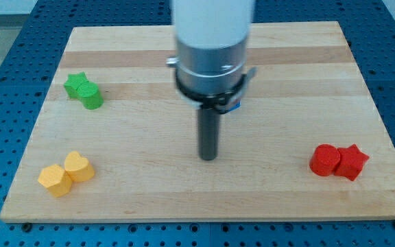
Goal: Move your arm to the bottom left
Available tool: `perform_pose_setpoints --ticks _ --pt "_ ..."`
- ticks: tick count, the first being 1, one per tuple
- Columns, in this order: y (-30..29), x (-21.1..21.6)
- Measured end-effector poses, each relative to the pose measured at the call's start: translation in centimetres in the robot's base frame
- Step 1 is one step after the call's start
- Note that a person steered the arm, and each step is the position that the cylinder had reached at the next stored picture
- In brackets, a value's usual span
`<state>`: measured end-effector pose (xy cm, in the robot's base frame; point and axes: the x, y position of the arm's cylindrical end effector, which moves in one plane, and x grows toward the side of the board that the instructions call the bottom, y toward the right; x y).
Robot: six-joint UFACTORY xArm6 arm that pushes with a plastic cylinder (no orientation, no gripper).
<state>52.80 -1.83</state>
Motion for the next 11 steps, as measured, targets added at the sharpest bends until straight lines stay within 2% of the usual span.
perform_pose_setpoints --ticks 1,2,5,8,9,10,11 --pt "-5.3 0.0" --pt "-10.2 -2.2" --pt "-21.9 -4.1" --pt "-28.0 -4.1" --pt "-28.6 0.2" --pt "-28.6 6.6" --pt "-28.6 6.8"
